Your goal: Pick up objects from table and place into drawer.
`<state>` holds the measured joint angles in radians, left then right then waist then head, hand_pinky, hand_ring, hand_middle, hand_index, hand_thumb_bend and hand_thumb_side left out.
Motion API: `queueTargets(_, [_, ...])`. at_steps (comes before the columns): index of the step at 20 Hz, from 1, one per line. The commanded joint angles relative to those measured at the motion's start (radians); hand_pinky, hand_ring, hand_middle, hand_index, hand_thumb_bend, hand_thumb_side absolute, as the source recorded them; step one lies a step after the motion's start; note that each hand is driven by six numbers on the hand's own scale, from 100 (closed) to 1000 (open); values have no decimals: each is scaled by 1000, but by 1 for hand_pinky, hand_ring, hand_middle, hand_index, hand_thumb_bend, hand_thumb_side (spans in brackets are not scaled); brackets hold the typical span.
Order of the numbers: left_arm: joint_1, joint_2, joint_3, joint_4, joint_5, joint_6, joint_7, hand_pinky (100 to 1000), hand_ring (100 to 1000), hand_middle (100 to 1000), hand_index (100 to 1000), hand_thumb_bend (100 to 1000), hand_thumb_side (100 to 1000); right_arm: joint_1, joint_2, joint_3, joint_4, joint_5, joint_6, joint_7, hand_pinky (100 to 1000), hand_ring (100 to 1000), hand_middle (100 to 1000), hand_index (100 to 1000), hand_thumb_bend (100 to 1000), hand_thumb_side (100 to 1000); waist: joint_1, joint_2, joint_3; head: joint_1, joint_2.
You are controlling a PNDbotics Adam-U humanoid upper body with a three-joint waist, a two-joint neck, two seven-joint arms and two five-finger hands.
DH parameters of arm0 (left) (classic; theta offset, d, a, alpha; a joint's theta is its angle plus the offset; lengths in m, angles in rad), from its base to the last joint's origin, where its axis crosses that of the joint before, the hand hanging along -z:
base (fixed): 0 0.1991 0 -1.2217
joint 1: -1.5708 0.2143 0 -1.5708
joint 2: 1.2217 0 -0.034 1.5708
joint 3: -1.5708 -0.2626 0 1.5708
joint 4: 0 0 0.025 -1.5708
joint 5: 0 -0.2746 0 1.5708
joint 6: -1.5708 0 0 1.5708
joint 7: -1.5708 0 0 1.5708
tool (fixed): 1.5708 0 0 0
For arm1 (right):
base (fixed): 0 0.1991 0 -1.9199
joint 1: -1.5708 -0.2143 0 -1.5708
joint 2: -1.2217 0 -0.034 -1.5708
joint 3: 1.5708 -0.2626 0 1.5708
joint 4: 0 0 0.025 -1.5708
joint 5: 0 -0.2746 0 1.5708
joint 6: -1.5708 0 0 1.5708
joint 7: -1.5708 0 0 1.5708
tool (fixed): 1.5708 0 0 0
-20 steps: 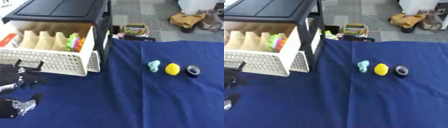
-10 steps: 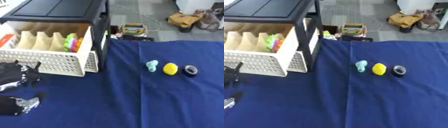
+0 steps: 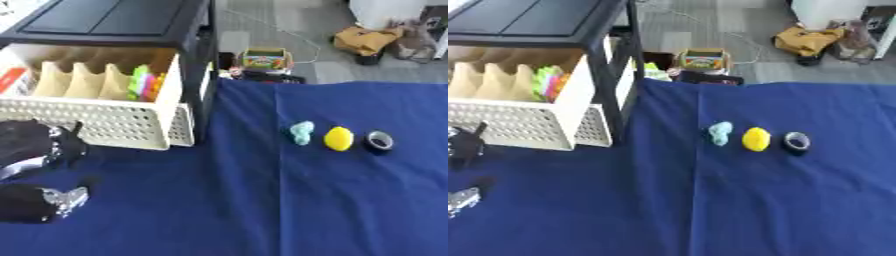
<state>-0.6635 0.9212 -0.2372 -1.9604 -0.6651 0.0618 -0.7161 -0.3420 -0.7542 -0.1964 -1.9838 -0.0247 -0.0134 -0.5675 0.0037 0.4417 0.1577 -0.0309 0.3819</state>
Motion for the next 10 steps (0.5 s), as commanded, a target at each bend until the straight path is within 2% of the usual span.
queueTargets(1, [-22,2,2,20,-12,6,6,604,547,587,880,100,956,-5,-16,-12,-16,-3,1,-2,645,744,539,791,100,1000,-1,-16,-2,-1,-18])
queueTargets(10, [-46,-22,5,57,-62,0,32,614,552,591,870,100,929,-13,-9,-11,-16,-1,13,3,643,744,535,789,100,1000,-4,-9,-5,-5,-31])
